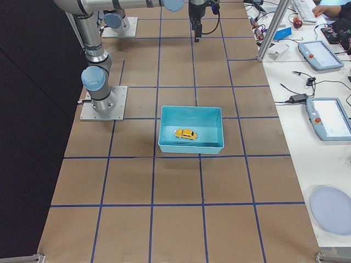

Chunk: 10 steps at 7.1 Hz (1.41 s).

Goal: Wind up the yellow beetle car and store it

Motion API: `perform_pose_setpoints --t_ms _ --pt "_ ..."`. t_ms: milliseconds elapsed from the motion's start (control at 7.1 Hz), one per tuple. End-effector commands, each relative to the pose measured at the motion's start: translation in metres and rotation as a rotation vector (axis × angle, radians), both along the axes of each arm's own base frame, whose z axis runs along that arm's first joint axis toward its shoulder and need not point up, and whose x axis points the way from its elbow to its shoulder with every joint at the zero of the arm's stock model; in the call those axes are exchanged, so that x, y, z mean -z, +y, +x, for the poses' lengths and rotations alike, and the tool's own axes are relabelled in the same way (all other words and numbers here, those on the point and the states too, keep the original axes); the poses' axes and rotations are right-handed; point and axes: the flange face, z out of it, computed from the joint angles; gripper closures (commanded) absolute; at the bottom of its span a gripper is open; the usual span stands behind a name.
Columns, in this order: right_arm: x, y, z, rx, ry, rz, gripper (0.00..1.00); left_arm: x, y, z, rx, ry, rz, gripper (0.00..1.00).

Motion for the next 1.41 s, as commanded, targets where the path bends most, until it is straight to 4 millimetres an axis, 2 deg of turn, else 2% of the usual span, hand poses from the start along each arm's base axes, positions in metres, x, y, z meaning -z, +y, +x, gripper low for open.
perform_pose_setpoints --t_ms 0,282,563,986,1268 --pt "-0.003 0.007 0.005 0.008 -0.011 -0.005 0.00 -0.004 -0.006 0.002 0.003 0.004 -0.024 0.00" --pt "-0.002 0.008 0.004 0.004 -0.002 -0.005 0.03 -0.003 -0.007 0.003 -0.002 0.006 -0.024 0.00" --pt "0.003 0.004 0.004 0.004 -0.009 0.003 0.00 0.007 -0.005 0.003 0.000 0.002 -0.005 0.00" --pt "0.019 0.006 0.003 0.008 -0.005 0.023 0.00 0.006 -0.004 0.004 0.000 -0.002 -0.008 0.00" --pt "0.020 0.004 0.003 0.005 -0.006 0.010 0.00 0.006 -0.004 0.004 0.004 -0.002 -0.007 0.00"
